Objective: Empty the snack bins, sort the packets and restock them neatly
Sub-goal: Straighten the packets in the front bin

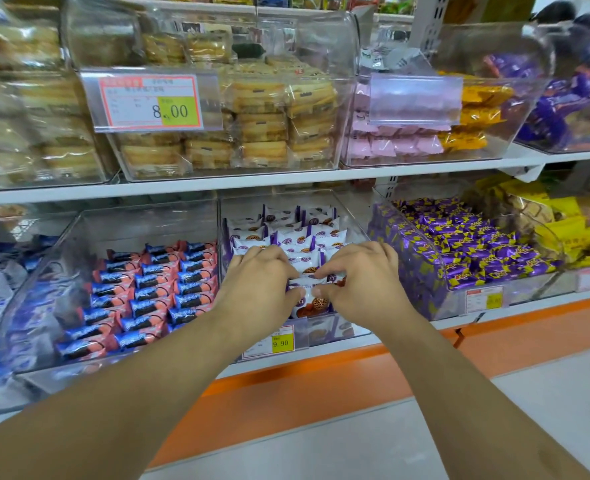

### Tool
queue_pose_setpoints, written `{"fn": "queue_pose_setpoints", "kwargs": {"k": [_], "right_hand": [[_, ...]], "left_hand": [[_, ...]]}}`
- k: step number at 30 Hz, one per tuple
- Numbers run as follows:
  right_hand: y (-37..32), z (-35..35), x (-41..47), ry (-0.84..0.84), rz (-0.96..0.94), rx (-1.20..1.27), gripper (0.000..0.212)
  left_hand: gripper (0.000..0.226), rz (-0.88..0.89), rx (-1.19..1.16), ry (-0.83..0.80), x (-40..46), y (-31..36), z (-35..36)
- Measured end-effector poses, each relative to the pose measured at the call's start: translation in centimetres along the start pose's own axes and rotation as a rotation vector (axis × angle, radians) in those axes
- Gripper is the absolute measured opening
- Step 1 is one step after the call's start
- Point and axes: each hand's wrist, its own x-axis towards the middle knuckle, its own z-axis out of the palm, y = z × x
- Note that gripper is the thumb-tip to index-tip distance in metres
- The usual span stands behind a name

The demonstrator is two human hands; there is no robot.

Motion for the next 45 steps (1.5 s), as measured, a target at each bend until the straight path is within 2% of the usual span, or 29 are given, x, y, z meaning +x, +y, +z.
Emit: {"fn": "queue_pose_setpoints", "kwargs": {"k": [9, 18, 25, 29, 34, 40, 45], "right_hand": [[0.5, -0.6, -0.8, -0.002, -0.060, 0.089, 0.032], [0.4, -1.5, -1.5, -0.001, -0.036, 0.157, 0.028], [-1.8, -2.4, -2.0, 0.008, -0.097, 0.244, 0.022], [-5.9, -2.1, -2.2, -0.020, -0.185, 0.270, 0.023], [-13.5, 0.1, -2.5, -0.152, -0.316, 0.257, 0.028], [-24.5, 4.2, -1.9, -0.305, -0.396, 0.321, 0.033], [-32.6, 7.7, 1.3, -0.361, -0.399, 0.281, 0.044]], "left_hand": [[0.053, 0.010, -0.076, 0.000, -1.1, -0.7, -0.2], [0.050, 0.033, -0.114, 0.013, -2.2, -1.3, -0.9], [0.044, 0.040, -0.137, 0.052, -4.6, -3.4, -2.4], [0.046, 0.031, -0.118, 0.096, -8.2, -6.0, -4.7], [0.044, -0.067, -0.115, 0.135, -14.0, -12.1, -7.3], [0.043, -0.289, -0.148, 0.199, -19.7, -21.4, -10.0], [0.055, -0.493, -0.145, 0.136, -20.5, -29.8, -9.5]]}}
